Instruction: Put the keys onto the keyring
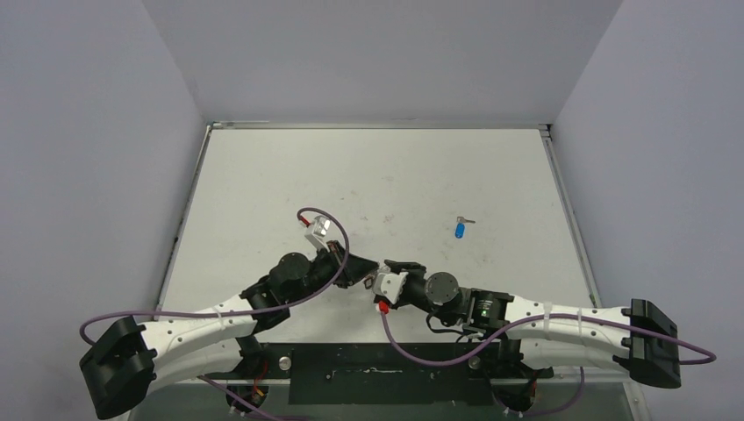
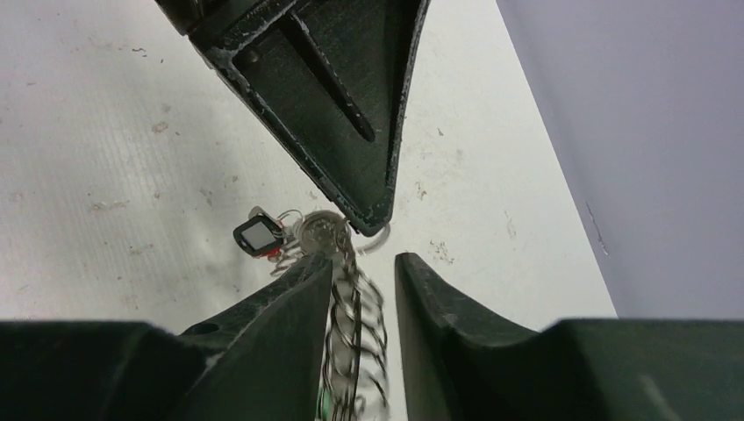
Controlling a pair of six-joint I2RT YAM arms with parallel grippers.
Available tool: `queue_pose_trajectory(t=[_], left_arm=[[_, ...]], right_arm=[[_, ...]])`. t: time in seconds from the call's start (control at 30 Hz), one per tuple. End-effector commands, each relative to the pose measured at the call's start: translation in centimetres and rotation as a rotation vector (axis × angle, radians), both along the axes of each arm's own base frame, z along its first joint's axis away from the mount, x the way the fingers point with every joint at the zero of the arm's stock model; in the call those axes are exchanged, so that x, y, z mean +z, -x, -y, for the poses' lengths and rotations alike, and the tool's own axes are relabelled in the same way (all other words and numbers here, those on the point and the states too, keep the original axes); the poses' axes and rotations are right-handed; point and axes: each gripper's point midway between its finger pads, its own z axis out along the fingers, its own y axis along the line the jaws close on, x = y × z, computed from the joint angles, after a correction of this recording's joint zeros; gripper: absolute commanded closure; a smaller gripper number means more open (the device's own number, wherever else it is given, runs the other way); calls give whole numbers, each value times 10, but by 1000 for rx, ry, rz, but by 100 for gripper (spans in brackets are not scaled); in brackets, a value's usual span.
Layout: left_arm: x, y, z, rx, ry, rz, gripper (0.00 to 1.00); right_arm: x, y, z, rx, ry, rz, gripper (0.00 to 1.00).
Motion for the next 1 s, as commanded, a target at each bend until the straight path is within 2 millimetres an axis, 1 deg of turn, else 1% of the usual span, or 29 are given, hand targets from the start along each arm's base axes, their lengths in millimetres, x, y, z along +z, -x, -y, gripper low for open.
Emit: queue_pose_trajectory(t=[0.0, 0.1, 0.17, 0.23, 0.27, 0.4, 0.47, 0.6, 0.73, 0.8, 0.9, 0.97], left_arm=[[7, -7, -11, 40, -42, 116, 100], [8, -7, -17, 39, -77, 176, 100], [7, -6, -20, 36, -98, 201, 100], [4, -4, -23, 25, -128, 233, 100], [3, -3, -24, 16, -141, 250, 100], [0, 3, -27, -33, -200, 335, 100], [-4, 7, -27, -73, -238, 383, 100], [-12, 20, -23, -190, -302, 470, 100], [-22, 31, -16, -315, -352, 545, 100], [-28, 34, -11, -374, -378, 572, 100], [-47, 36, -2, -458, -434, 573, 100], [-57, 37, 3, -501, -454, 576, 100]], right_arm=[[34, 3, -6, 0, -149, -13, 61], [36, 6, -4, 15, -187, -45, 48], [37, 9, -3, 34, -213, -68, 43], [40, 9, 0, 52, -247, -98, 40], [42, 12, -1, 82, -267, -120, 38], [54, 10, 5, 136, -364, -174, 33], [57, 11, 5, 165, -381, -190, 32], [57, 13, 2, 217, -375, -219, 32], [53, 12, -1, 254, -393, -274, 36], [52, 11, 0, 262, -417, -296, 39], [49, 6, 5, 254, -441, -314, 44], [45, 4, 7, 244, -438, -325, 51]])
